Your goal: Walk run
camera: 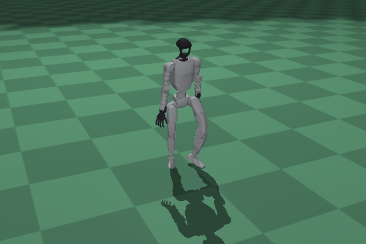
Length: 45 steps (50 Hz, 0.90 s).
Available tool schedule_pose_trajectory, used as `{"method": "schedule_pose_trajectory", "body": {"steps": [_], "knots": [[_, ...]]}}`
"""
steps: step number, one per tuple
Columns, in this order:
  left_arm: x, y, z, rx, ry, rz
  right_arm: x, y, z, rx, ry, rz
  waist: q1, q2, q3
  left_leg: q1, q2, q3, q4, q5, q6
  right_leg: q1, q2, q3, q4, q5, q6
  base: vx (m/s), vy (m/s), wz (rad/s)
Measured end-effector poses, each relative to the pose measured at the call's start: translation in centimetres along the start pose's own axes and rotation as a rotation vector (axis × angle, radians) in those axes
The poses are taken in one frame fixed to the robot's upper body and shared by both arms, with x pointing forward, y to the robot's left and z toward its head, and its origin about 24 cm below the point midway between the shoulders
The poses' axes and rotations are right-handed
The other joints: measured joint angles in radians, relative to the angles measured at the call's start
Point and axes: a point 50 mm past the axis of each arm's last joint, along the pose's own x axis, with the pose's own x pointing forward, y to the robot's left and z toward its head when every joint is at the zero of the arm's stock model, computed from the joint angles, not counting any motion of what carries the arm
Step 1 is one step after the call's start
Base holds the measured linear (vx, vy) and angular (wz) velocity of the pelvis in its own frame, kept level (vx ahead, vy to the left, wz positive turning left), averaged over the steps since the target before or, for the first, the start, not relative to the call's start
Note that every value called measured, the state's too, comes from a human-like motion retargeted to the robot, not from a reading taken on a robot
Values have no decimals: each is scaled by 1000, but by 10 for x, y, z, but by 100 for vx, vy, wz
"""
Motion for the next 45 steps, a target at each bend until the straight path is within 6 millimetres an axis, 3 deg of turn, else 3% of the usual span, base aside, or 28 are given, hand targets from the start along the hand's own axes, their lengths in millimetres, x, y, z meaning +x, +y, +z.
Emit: {"method": "schedule_pose_trajectory", "body": {"steps": [2, 5, 7, 10, 12, 15, 17, 20, 24, 26, 31, 35, 37, 40, 43, 45], "knots": [[0, -3, -9, -59, 21, 2, 5, -19, 22, -8, -89, -48, 35, 16, 17, -66, -1, -17, -170, -29, 51, 64, 38, 6, -33, -22, 18, 87, 8, -50], [-2, -5, -20, -108, 101, -43, 8, -46, 52, -24, -227, -134, 80, 15, 37, -157, -35, -163, -413, 12, 70, 140, 61, 33, -46, -67, 51, 92, 16, -61], [-4, -4, -29, -96, 158, -97, 6, -51, 60, -32, -300, -182, 87, 15, 23, -205, -38, -228, -444, 22, 64, 174, 71, 48, -35, -77, 86, 111, 23, -40], [-8, 5, -34, -44, 195, -141, 1, -35, 54, -69, -313, -221, 63, 26, -7, -211, -44, -268, -337, 67, 112, 226, 99, 76, 2, -21, 163, 93, 7, -19], [-8, 15, -25, 7, 178, -105, -1, -14, 28, -114, -204, -177, 74, 16, -15, -187, -17, -250, -287, 63, 148, 236, 98, 108, 74, 106, 180, 135, 20, -44], [-9, 29, -2, 22, 89, -2, -12, 27, -13, -207, -52, -26, 60, 17, -25, -117, 24, -281, -212, -62, 144, 153, 76, 123, 323, 422, 152, 119, 9, -58], [-11, 40, 19, 19, 9, 51, -21, 45, -39, -249, 18, 90, 58, 53, -34, -28, 71, -238, -236, -115, 142, 81, 35, -6, 540, 507, 91, 119, 19, -84], [-22, 64, 54, -17, -131, 159, -32, 63, -62, -294, 54, 238, 41, 57, -23, 105, 73, -178, -305, -152, 119, -80, -45, -34, 811, 344, 51, 75, 13, -63], [-43, 91, 106, -20, -337, 325, -48, 80, -90, -232, 191, 329, -72, 45, -2, 275, -28, -187, -461, -141, 101, -322, -43, -10, 873, 236, 117, 89, 16, 68], [-57, 102, 129, -9, -430, 375, -55, 86, -101, -175, 262, 361, -125, 51, 2, 342, -56, -192, -504, -153, 90, -398, -47, -38, 770, 186, 103, 113, 12, 49], [-98, 131, 176, 75, -610, 448, -68, 100, -110, -33, 390, 456, -226, 28, 18, 503, -136, -203, -573, -212, 56, -524, -53, -73, 294, 97, -7, 84, 2, 38], [-118, 133, 201, 160, -727, 509, -71, 106, -107, 40, 391, 479, -239, 32, 9, 598, -164, -229, -585, -226, 7, -619, 7, 0, 57, 72, 15, 111, -7, 37], [-112, 122, 203, 188, -743, 508, -66, 103, -103, 49, 349, 466, -221, 49, 4, 628, -170, -254, -561, -182, -37, -630, 12, 9, 125, 104, -77, 121, -4, 14], [-84, 100, 179, 210, -642, 440, -56, 92, -97, 24, 291, 401, -213, 58, -10, 666, -216, -288, -494, 6, -103, -621, -16, 24, 267, 177, -104, 122, -2, 15], [-43, 65, 133, 226, -449, 313, -46, 80, -88, 18, 267, 318, -254, 39, -30, 624, -178, -119, -263, 331, -66, -574, -102, 102, 381, 86, -99, 132, 0, 52], [-25, 47, 99, 255, -288, 222, -41, 73, -82, 28, 240, 302, -226, -24, -40, 581, -180, 8, -48, 425, -12, -475, -150, 113, 356, 37, -95, 109, -14, -9]]}}
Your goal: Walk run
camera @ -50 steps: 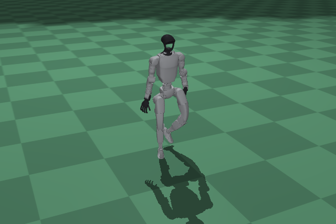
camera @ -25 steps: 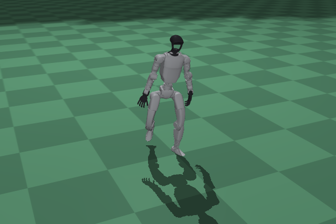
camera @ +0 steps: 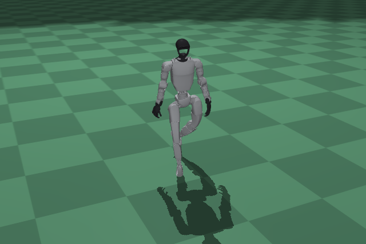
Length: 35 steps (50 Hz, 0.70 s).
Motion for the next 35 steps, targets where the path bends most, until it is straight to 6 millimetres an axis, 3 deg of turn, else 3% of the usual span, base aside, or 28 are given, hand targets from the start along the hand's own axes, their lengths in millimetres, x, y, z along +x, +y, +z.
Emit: {"method": "schedule_pose_trajectory", "body": {"steps": [3, 5, 8, 10, 15, 18, 20, 23, 26, 28, 30, 31, 35], "knots": [[-3, -21, -37, 64, 177, -129, 2, -11, 19, 15, -53, 9, 39, -52, 15, -158, 102, 27, 303, -170, 69, 141, -39, -58, -45, -39, 21, 106, -16, 30], [-7, -36, -55, 65, 240, -176, 2, -22, 34, -18, -62, -24, 84, -44, 27, -288, 152, -1, 402, -249, 42, 247, 18, -80, -139, -24, 34, 94, -11, -37], [-13, -61, -79, 30, 301, -225, 2, -48, 54, -126, -81, -127, 159, -21, 24, -452, 124, -58, 311, -321, -6, 371, 99, -93, -267, -2, 52, 83, -4, -70], [-19, -76, -93, 14, 354, -261, 1, -67, 72, -213, -135, -205, 203, -11, 24, -529, 145, -21, 192, -376, 20, 441, 136, -84, -319, -5, 74, 103, -1, -70], [-26, -98, -100, -31, 424, -398, -16, -112, 136, -360, -359, -407, 286, 37, 66, -659, 119, -35, -284, -416, 117, 620, 227, -45, -400, -44, 138, 89, 7, -66], [-26, -95, -96, -58, 427, -451, -29, -122, 164, -348, -485, -467, 311, 20, 62, -730, 73, -91, -440, -420, 155, 668, 212, -17, -383, -60, 180, 104, 13, -45], [-24, -88, -93, -72, 411, -437, -33, -116, 173, -317, -546, -472, 309, 21, 51, -739, 53, -116, -422, -395, 207, 697, 213, 5, -354, -39, 225, 113, 14, -30], [-19, -72, -89, -90, 387, -324, -25, -91, 157, -255, -523, -427, 315, 37, 29, -717, 107, -117, -304, -337, 220, 722, 249, 44, -256, 122, 269, 126, 8, -43], [-14, -59, -79, -127, 331, -217, -13, -59, 121, -238, -403, -387, 329, 46, 9, -704, 109, -297, -182, -454, 218, 660, 212, -3, -7, 433, 262, 117, 2, -77], [-10, -42, -68, -126, 284, -182, -7, -49, 92, -250, -292, -389, 301, 80, -2, -601, 165, -216, -187, -532, 231, 578, 194, -70, 224, 532, 233, 107, 10, -8], [-8, -23, -55, -110, 237, -151, -4, -46, 71, -285, -214, -383, 299, 86, -5, -511, 197, -120, -226, -562, 229, 463, 153, -70, 422, 427, 179, 102, 16, -47], [-6, -12, -45, -90, 200, -110, -3, -43, 62, -311, -182, -373, 277, 86, 2, -466, 159, -152, -260, -573, 225, 383, 118, -67, 502, 356, 173, 108, 18, -23], [-4, 26, -7, 30, 67, 43, -1, -32, 27, -285, -57, -313, 155, 97, 17, -296, 77, -172, -406, -575, 211, 153, 105, -50, 537, 224, 211, 94, 16, 86]]}}
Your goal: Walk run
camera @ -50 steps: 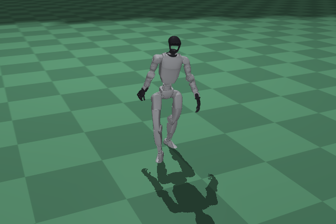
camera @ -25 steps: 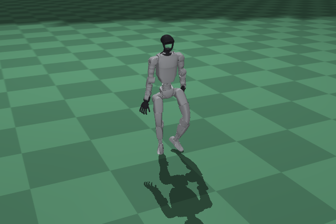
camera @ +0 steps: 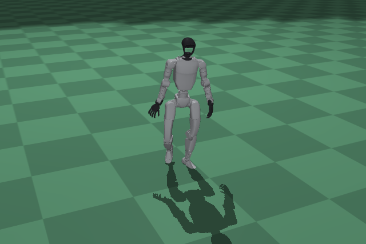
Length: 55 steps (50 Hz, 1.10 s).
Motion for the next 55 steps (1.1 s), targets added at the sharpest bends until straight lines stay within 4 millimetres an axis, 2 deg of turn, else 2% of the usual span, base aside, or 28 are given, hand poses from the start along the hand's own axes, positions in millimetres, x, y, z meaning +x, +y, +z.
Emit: {"method": "schedule_pose_trajectory", "body": {"steps": [3, 5, 9, 10, 12, 13, 15, 16, 18, 20, 22, 24, 25, 27, 28, 30, 33, 37, 40, 42, 44, 46, 48, 50, 51, 53, 55], "knots": [[-6, 33, 35, 91, -129, 88, -3, 11, -22, 88, 93, 75, -87, 13, 9, 99, -36, -35, -59, -26, -15, -112, -37, -71, -221, -84, -46, 102, 8, 98], [-13, 53, 56, 126, -211, 134, -3, 12, -25, 91, 87, 78, -125, 10, 22, 163, -54, -36, -83, -54, -35, -164, -47, -102, -426, -136, -92, 80, 2, 53], [-31, 90, 85, 147, -340, 235, -5, 17, -6, 57, 10, 117, -166, -16, 45, 302, -97, -53, -127, -113, -81, -249, 15, -21, -780, -156, -104, 94, -6, 30], [-34, 95, 91, 152, -364, 257, -6, 19, 0, 78, -8, 143, -160, -18, 42, 324, -99, -54, -128, -126, -98, -275, 22, -4, -814, -169, -90, 119, -9, 11], [-33, 91, 93, 133, -387, 282, -6, 19, 10, 144, -27, 185, -145, -21, 31, 358, -110, -63, -109, -120, -141, -297, 34, 19, -780, -165, -125, 124, -8, 7], [-30, 86, 90, 103, -385, 287, -6, 18, 16, 166, -32, 195, -143, -21, 24, 370, -115, -67, -95, -95, -164, -304, 41, 45, -733, -140, -164, 110, -5, 0], [-20, 66, 72, 28, -339, 258, -6, 17, 22, 184, -33, 201, -150, -27, 5, 400, -140, -84, -56, 8, -209, -270, 14, -67, -683, -44, -196, 108, -2, 3], [-14, 52, 59, -10, -298, 219, -6, 15, 25, 185, -37, 191, -164, -20, 8, 405, -145, -95, -12, 115, -229, -266, 14, -10, -637, -43, -199, 134, -3, 36], [-4, 17, 35, -64, -204, 116, -5, 11, 28, 189, -30, 165, -205, -17, 13, 392, -89, -7, 135, 353, -228, -234, -35, 46, -551, -92, -194, 130, 1, 95], [2, -19, 10, -89, -91, -18, -3, 6, 27, 179, -24, 125, -189, -77, -1, 351, -72, 146, 347, 531, -196, -145, -70, 121, -557, -167, -183, 124, -4, 42], [2, -37, -11, -57, 20, -144, 1, -4, 28, 184, -46, 79, -160, -111, 2, 266, -29, 189, 555, 521, -136, -50, -128, 30, -574, -217, -179, 126, -12, 57], [0, -47, -26, -20, 95, -217, 4, -14, 32, 176, -75, 28, -134, -121, 14, 143, 40, 177, 720, 392, -110, 33, -130, -15, -614, -238, -166, 80, -8, 65], [-1, -55, -34, -2, 134, -250, 6, -21, 36, 162, -93, -11, -96, -128, 28, 59, 80, 180, 804, 329, -110, 88, -104, -14, -658, -243, -160, 79, -7, -4], [-3, -69, -48, -7, 169, -266, 7, -28, 40, 139, -106, -74, -42, -115, 34, -77, 75, 122, 794, 281, -160, 181, -45, -38, -759, -227, -149, 99, -6, -36], [-4, -75, -55, -17, 184, -268, 7, -32, 41, 139, -115, -103, -12, -111, 34, -129, 68, 111, 751, 255, -179, 222, -26, -62, -800, -225, -143, 97, -5, -45], [-8, -88, -69, -52, 220, -268, 9, -40, 46, 152, -152, -141, 41, -105, 35, -210, 82, 138, 627, 203, -170, 293, 16, -76, -861, -234, -131, 93, -2, -37], [-14, -105, -85, -119, 272, -306, 11, -55, 58, 151, -240, -150, 100, -86, 39, -308, 104, 204, 377, 126, -92, 390, 71, -82, -922, -263, -95, 105, 4, -35], [-22, -119, -97, -181, 348, -408, 14, -81, 73, 107, -327, -167, 155, -75, 53, -431, 46, 67, 48, 120, -89, 486, 112, -53, -954, -314, -56, 83, 11, -56], [-26, -119, -105, -179, 405, -463, 14, -88, 81, 71, -345, -165, 162, -72, 47, -479, 50, 49, 24, 148, -86, 532, 118, -21, -924, -323, 0, 95, 17, -49], [-26, -116, -106, -161, 422, -456, 13, -81, 81, 63, -336, -146, 156, -62, 33, -487, 63, 41, 115, 167, -36, 552, 129, 5, -892, -278, 41, 113, 24, -48], [-22, -108, -101, -131, 405, -419, 11, -65, 73, 73, -310, -110, 167, -61, 23, -478, 95, 32, 198, 176, -7, 553, 132, 46, -803, -140, 61, 102, 15, -78], [-16, -99, -86, -123, 345, -374, 8, -46, 65, 69, -280, -67, 171, -52, 17, -456, 120, -40, 267, 105, -8, 500, 112, 45, -634, 69, 32, 84, 11, -92], [-10, -86, -71, -127, 276, -334, 6, -30, 53, 41, -245, -23, 148, -9, 7, -366, 167, -15, 255, 40, -15, 423, 98, -41, -402, 209, -45, 106, 26, -50], [-4, -63, -53, -153, 205, -269, 5, -21, 44, -9, -240, 8, 124, 1, 13, -269, 199, 77, 212, 10, -27, 318, 54, -81, -175, 173, -79, 80, 20, -48], [-2, -47, -43, -168, 166, -209, 4, -17, 41, -31, -240, 10, 108, -6, 23, -222, 182, 94, 177, 5, -37, 252, 18, -82, -77, 120, -74, 84, 20, -31], [0, -17, -22, -183, 89, -81, 2, -8, 29, -51, -212, 8, 66, -27, 41, -127, 120, 108, 89, 11, -50, 110, -24, -60, 65, 42, -39, 96, 21, 37], [-1, 12, 0, -183, 12, 43, -3, 6, 12, -44, -152, 13, 17, -38, 50, -44, 60, 91, -1, 25, -60, -10, 4, -29, 78, 4, 2, 103, 16, 100]]}}
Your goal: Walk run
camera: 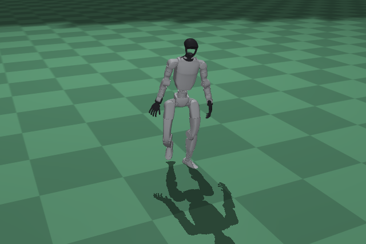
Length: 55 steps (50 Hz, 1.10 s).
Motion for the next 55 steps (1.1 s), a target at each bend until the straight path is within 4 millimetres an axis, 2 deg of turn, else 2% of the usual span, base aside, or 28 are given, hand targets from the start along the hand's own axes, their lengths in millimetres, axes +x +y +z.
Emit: {"method": "schedule_pose_trajectory", "body": {"steps": [2, 6, 9, 10, 12, 14, 15, 18, 20, 22, 23, 25, 27, 30, 32, 35, 38, 40, 42, 45, 46, 48, 50, 51, 52, 55], "knots": [[-3, 21, 27, 10, -95, 74, -8, 16, -16, 13, 69, 37, -61, 11, 7, 63, -33, -44, -48, -7, -5, -68, 7, -40, -93, -45, -5, 94, 8, 125], [-19, 59, 82, 51, -288, 153, -25, 42, -45, 35, 220, 204, -157, 15, 18, 180, -80, -103, -102, -55, -27, -149, -53, -181, -435, -153, -93, 88, -1, 96], [-37, 83, 116, 86, -432, 227, -35, 56, -56, 90, 297, 346, -196, -4, 32, 282, -123, -126, -130, -107, -37, -187, -14, -160, -777, -182, -135, 80, -4, 60], [-43, 89, 125, 97, -478, 256, -38, 61, -58, 114, 315, 382, -195, -11, 32, 317, -137, -126, -136, -128, -41, -205, 10, -112, -867, -185, -139, 111, -8, 22], [-48, 87, 135, 117, -547, 296, -44, 69, -65, 160, 346, 432, -175, -10, 18, 362, -145, -126, -128, -156, -59, -242, 17, -63, -902, -219, -153, 134, -10, 7], [-44, 75, 135, 126, -573, 300, -46, 71, -69, 192, 371, 458, -143, -1, 3, 401, -152, -128, -104, -144, -90, -241, 21, -78, -841, -222, -234, 112, -1, -8], [-40, 66, 131, 123, -569, 291, -46, 71, -69, 199, 379, 460, -133, 4, -6, 418, -156, -131, -89, -120, -108, -237, 21, -81, -795, -215, -271, 128, -9, -9], [-20, 32, 90, 75, -452, 196, -39, 61, -64, 171, 356, 421, -162, 10, -17, 457, -185, -159, -12, 72, -157, -223, -21, -59, -677, -113, -241, 134, -11, 11], [-3, -14, 43, 51, -279, 42, -30, 52, -52, 185, 307, 369, -189, 20, -30, 432, -150, -80, 154, 358, -141, -159, -50, 7, -633, -160, -226, 99, 11, 40], [2, -47, 2, 75, -96, -113, -22, 43, -38, 220, 245, 319, -156, -26, -42, 393, -128, 70, 359, 481, -100, -47, -87, -16, -681, -199, -222, 131, -6, -5], [2, -58, -16, 106, -9, -185, -17, 36, -30, 251, 217, 293, -146, -43, -41, 358, -96, 109, 479, 477, -67, 0, -123, -55, -688, -216, -207, 132, -11, 33], [-2, -72, -48, 171, 146, -291, -8, 22, -14, 308, 192, 242, -120, -73, -36, 262, -20, 147, 691, 368, -27, 81, -149, -96, -718, -240, -186, 89, -6, 44], [-8, -83, -73, 194, 262, -347, 1, 3, 2, 340, 179, 186, -68, -79, -29, 132, 32, 139, 815, 291, -47, 155, -117, -100, -787, -234, -161, 82, -1, -26], [-18, -104, -103, 141, 361, -398, 14, -29, 28, 372, 105, 86, 5, -69, -31, -69, -29, 35, 783, 231, -134, 249, -47, -94, -909, -207, -135, 93, 4, -71], [-23, -116, -116, 54, 389, -414, 20, -55, 52, 397, 1, 14, 58, -69, -32, -164, -12, 61, 686, 182, -125, 293, -16, -73, -954, -212, -116, 80, 3, -86], [-29, -128, -126, -87, 417, -432, 23, -100, 89, 443, -187, -99, 119, -53, -17, -256, 31, 122, 439, 116, -46, 379, 38, -62, -998, -249, -88, 82, 7, -64], [-31, -131, -127, -163, 443, -451, 18, -142, 114, 457, -343, -216, 167, -29, 4, -318, -4, 66, 131, 112, -23, 477, 86, -46, -1029, -295, -60, 84, 12, -58], [-29, -125, -122, -160, 436, -458, 14, -163, 125, 445, -416, -283, 176, -32, 4, -376, -14, -16, 11, 122, -52, 517, 91, -41, -1029, -322, -35, 78, 12, -27], [-26, -116, -118, -120, 417, -442, 11, -167, 131, 408, -452, -307, 169, -33, -3, -399, -26, -30, 12, 101, -26, 554, 94, -25, -1012, -324, 10, 110, 19, -23], [-19, -97, -108, -24, 380, -360, 12, -147, 126, 329, -448, -261, 162, -28, -35, -388, 6, 20, 125, 129, 22, 595, 109, 13, -961, -260, 87, 109, 15, -28], [-16, -91, -103, 7, 360, -326, 15, -134, 118, 302, -416, -226, 173, -33, -38, -379, 16, -22, 142, 148, 16, 596, 110, 32, -919, -192, 94, 138, 18, -56], [-10, -82, -86, 46, 308, -271, 17, -103, 102, 252, -329, -172, 197, -41, -44, -357, 25, -101, 194, 113, 28, 570, 84, 33, -786, -1, 64, 127, 11, -79], [-6, -75, -68, 62, 255, -254, 15, -71, 84, 199, -243, -144, 171, -9, -56, -279, 46, -124, 186, 52, 42, 498, 109, 55, -589, 208, 41, 88, 3, -25], [-4, -69, -59, 59, 229, -253, 14, -61, 75, 166, -222, -132, 155, 6, -61, -233, 75, -80, 175, 27, 40, 455, 97, 13, -475, 246, 9, 121, 14, -13], [-2, -62, -49, 54, 200, -247, 13, -51, 67, 132, -206, -118, 139, 18, -63, -191, 96, -45, 163, 5, 36, 404, 83, -16, -364, 250, -15, 125, 18, -40], [1, -31, -16, 40, 89, -160, 10, -32, 48, 33, -179, -75, 75, 20, -50, -76, 64, -27, 89, -23, 21, 186, 22, 12, -77, 82, -12, 80, 11, -4]]}}
